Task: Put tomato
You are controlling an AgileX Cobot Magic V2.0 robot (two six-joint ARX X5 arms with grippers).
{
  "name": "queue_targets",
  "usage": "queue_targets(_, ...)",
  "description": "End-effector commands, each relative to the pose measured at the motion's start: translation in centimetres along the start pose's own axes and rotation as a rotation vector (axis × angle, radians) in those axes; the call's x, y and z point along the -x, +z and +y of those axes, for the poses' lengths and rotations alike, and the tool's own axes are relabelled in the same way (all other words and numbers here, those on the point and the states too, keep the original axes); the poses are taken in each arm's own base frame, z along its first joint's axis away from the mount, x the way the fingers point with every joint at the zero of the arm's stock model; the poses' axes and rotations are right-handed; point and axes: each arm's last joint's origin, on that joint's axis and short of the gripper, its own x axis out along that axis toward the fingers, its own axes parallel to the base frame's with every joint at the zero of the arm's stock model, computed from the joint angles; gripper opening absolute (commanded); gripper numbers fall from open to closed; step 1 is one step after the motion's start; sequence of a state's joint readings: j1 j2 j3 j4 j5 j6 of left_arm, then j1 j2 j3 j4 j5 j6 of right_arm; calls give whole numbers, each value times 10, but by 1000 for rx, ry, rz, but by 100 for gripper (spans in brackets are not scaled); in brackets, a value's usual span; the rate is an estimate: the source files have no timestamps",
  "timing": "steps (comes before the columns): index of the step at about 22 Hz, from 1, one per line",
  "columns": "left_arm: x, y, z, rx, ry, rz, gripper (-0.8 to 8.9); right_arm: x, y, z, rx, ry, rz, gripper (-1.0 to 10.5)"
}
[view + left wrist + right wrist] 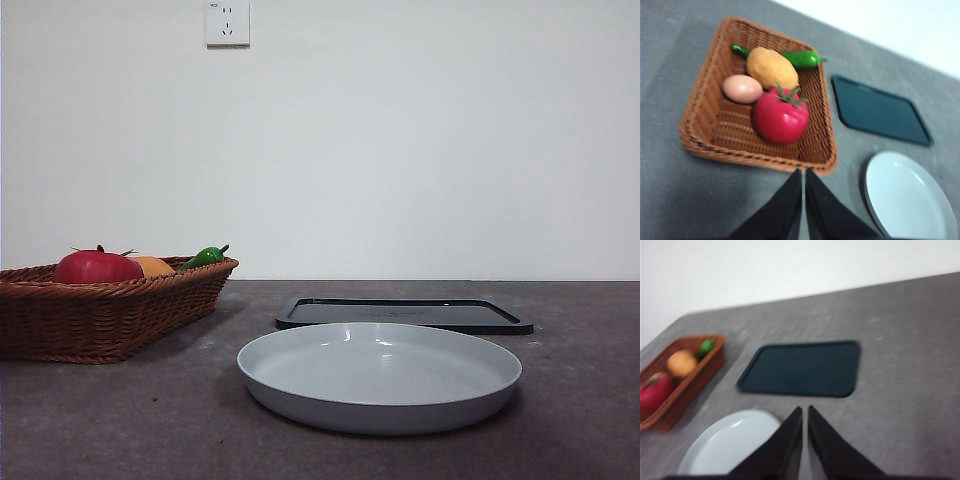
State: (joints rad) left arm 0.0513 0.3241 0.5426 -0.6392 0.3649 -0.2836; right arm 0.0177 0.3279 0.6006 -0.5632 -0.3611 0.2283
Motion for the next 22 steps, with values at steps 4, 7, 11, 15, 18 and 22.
queue_targets(4, 6, 27, -13, -147, -58, 86, 11, -8, 28, 8, 68, 114, 146, 8)
queue_targets(7, 6, 37, -19, -175, -87, 152, 11, -15, 40, 12, 69, 171, 239, 8)
queue_targets(11, 4, 44, -28, -209, -159, 270, 11, -26, 52, 23, 93, 261, 385, 8)
queue_targets(15, 4, 44, -35, -238, -229, 345, 10, -34, 51, 34, 140, 339, 487, 8)
queue_targets(18, 4, 44, -37, -244, -238, 349, 10, -38, 46, 40, 172, 378, 535, 8)
queue_targets(22, 4, 44, -37, -251, -240, 348, 26, -39, 46, 42, 184, 394, 540, 8)
